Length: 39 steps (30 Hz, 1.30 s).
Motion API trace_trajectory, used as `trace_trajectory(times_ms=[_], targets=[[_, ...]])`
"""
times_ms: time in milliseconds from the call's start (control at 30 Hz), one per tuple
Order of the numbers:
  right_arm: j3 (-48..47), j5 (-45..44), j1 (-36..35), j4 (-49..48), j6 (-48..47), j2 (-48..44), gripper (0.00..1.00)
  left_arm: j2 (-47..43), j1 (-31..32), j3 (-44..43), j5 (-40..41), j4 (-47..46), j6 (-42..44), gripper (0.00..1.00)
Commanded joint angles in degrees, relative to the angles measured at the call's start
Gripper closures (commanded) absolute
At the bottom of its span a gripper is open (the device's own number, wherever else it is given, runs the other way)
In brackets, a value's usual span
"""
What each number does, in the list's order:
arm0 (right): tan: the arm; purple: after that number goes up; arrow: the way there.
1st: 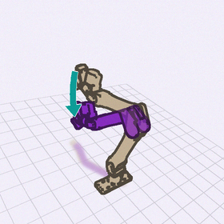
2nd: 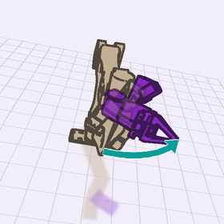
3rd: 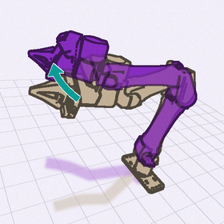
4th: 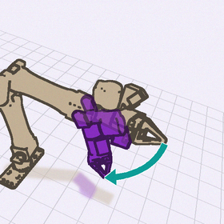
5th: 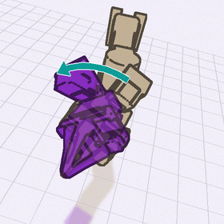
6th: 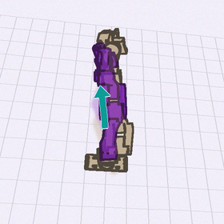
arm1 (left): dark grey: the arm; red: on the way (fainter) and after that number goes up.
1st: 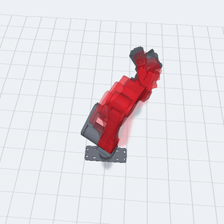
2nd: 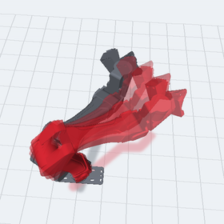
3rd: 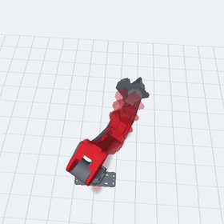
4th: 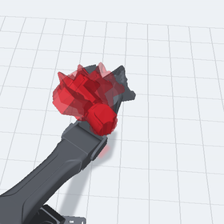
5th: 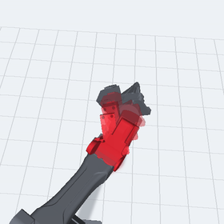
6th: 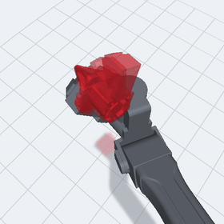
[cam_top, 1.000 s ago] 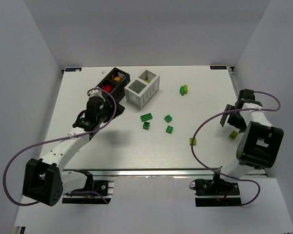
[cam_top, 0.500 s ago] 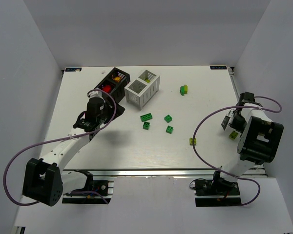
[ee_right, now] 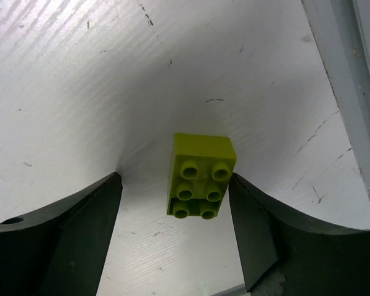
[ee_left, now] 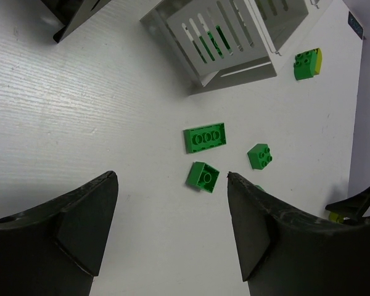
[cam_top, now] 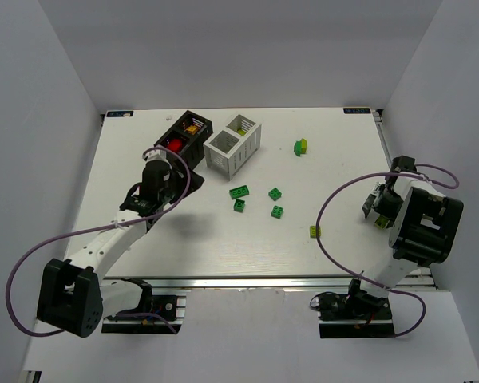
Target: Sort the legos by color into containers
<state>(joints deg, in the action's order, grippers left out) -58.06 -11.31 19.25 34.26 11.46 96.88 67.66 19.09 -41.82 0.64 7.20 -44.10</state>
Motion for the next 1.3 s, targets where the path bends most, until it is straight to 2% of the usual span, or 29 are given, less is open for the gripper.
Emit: trace_trajectory(times_ms=[0, 33, 200, 267, 367, 433, 500, 567, 633, 800, 933, 1100, 1267], targets=[[0.67, 1.02, 0.62, -2.27, 0.58, 0.77, 0.29, -1.92, -0.28, 0.95, -0.12, -0.87, -0.64, 0.19], [0.76, 1.29, 0.71, -2.44, 0.49, 0.77, 0.34, -1.92, -0.28, 0.95, -0.12, -0.87, -0.64, 0.19], [0.76, 4.35, 0.71, -3.5, -1.35, -0.29, 0.46, -1.65, -0.28, 0.52, 0.15, -0.52, -0.38, 0.19], [0.93, 6.73, 0.44, -4.28, -2.76, -1.25, 0.58, -1.65, -0.28, 0.34, 0.76, -0.35, -0.11, 0.19], [0.67, 10.78, -1.92, -6.22, -7.93, -4.14, 0.73, -1.92, -0.28, 0.25, 1.38, -0.78, 0.15, 0.19], [-0.03, 15.95, -5.26, -7.36, -13.2, -6.08, 0.83, -1.92, -0.28, 0.25, 1.73, -1.13, 0.33, 0.19], [-0.82, 18.6, -9.37, -8.07, -16.81, -7.31, 0.88, -1.92, -0.2, 0.25, 1.9, -1.14, 0.41, 0.19], [-1.7, 20.78, -12.64, -9.73, -21.47, -8.98, 0.99, -2.09, -0.28, 0.34, 2.17, -0.88, 0.68, 0.19], [-4.07, 23.25, -17.21, -10.79, -25.76, -9.6, 1.0, -2.53, -0.28, 0.51, 2.6, -0.52, 0.94, 0.19], [-14.24, 36.87, -26.18, -11.23, -33.34, -7.06, 1.0, -5.16, -0.2, 1.74, 4.71, 0.71, 1.47, 0.19], [-21.98, 39.51, -32.85, -18.93, -34.49, -1.19, 1.0, -6.92, -0.28, 2.97, 5.51, 2.02, 1.56, 0.19], [-32.79, 38.83, -38.4, -25.2, -34.06, 6.81, 1.0, -9.29, -0.28, 3.77, 7.26, 3.87, 1.82, 0.19], [-52.3, 38.56, -40.42, -27.49, -25.89, 20.96, 1.0, -11.76, -0.46, 3.68, 9.55, 7.03, 2.96, 0.18]])
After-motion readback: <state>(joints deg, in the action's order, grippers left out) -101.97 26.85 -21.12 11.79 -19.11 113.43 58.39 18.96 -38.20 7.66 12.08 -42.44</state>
